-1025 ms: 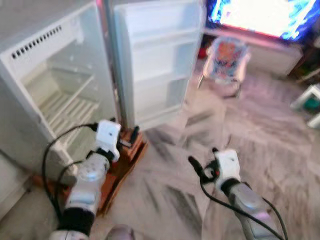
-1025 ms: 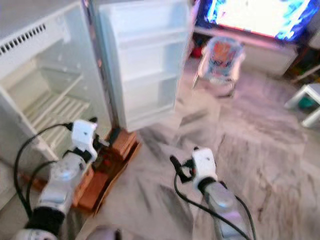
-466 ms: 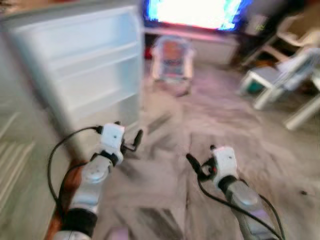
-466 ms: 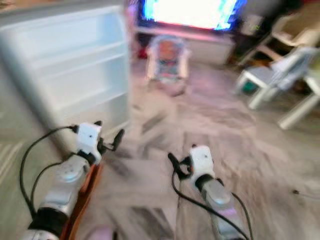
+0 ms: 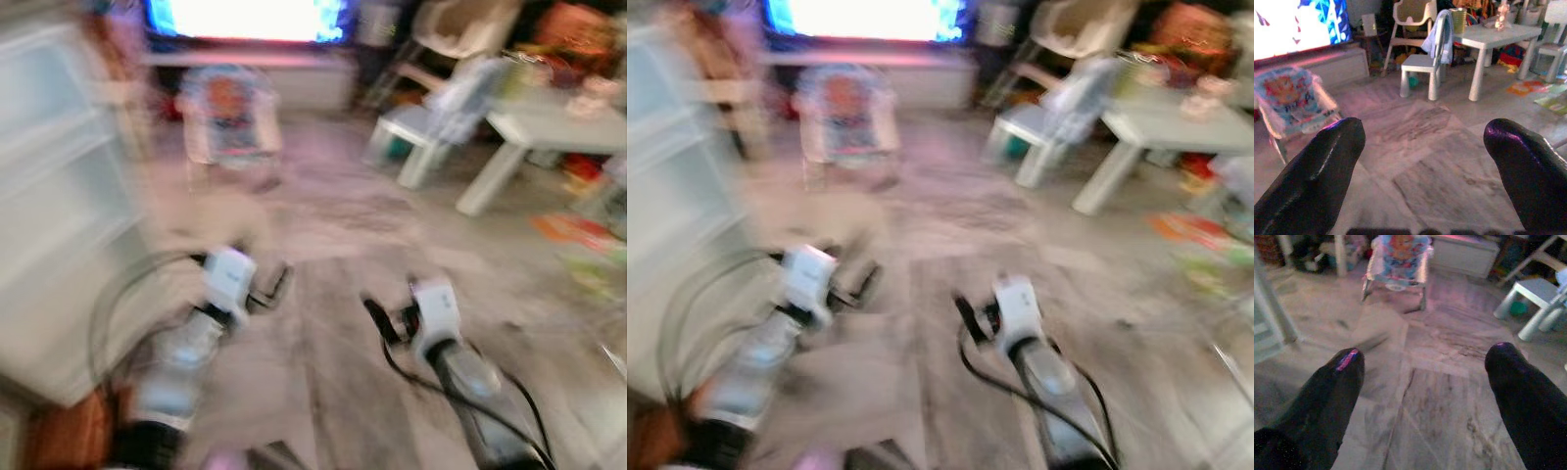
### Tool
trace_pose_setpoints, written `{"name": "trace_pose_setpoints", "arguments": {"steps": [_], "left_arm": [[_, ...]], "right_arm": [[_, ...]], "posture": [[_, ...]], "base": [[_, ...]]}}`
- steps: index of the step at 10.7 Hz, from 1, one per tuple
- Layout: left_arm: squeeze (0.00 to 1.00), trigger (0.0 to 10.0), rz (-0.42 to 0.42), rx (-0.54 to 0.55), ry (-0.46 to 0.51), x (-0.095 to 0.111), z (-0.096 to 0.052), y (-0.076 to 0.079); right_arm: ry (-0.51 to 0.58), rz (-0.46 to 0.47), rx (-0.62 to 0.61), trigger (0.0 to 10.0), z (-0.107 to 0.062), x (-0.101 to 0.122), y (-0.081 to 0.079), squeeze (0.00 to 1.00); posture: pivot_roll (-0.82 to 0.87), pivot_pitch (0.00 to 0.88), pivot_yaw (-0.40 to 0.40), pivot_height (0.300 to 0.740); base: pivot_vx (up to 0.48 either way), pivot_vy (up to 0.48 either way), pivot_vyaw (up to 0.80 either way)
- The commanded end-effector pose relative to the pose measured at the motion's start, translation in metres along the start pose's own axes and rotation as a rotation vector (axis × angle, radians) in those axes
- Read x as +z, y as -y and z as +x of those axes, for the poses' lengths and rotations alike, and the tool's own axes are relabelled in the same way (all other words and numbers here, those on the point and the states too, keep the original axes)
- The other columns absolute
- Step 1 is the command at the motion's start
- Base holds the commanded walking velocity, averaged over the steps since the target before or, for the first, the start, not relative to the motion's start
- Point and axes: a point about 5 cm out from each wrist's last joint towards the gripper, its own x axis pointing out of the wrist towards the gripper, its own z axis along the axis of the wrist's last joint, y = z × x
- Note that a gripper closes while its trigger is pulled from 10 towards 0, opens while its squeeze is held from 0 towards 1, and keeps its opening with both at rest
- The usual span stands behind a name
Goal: Restocking fridge
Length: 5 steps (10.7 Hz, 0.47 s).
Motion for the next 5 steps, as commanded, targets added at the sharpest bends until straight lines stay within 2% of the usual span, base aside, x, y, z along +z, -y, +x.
{"name": "trace_pose_setpoints", "arguments": {"steps": [1,2,3,5], "left_arm": [[0.0,10.0,0.006,-0.035,-0.012,0.001,-0.005,0.003],[0.0,10.0,0.04,-0.062,-0.008,0.005,-0.016,0.002],[0.0,10.0,0.053,-0.058,-0.012,0.006,-0.019,0.001],[0.0,10.0,0.014,0.033,-0.012,0.003,-0.016,-0.005]], "right_arm": [[0.004,-0.012,-0.004,10.0,-0.001,0.001,0.001,0.0],[0.036,-0.011,-0.018,10.0,-0.002,0.006,0.001,0.0],[0.052,-0.013,-0.041,10.0,-0.003,0.007,0.001,0.0],[0.118,0.038,-0.098,10.0,0.001,0.021,0.001,0.0]], "posture": [[0.1,0.062,-0.083,0.74],[0.08,0.064,-0.078,0.74],[0.07,0.058,-0.077,0.74],[0.06,0.049,-0.075,0.74]], "base": [[0.439,0.0,-0.8],[0.458,0.0,-0.8],[0.458,0.0,-0.8],[0.458,0.0,-0.8]]}}
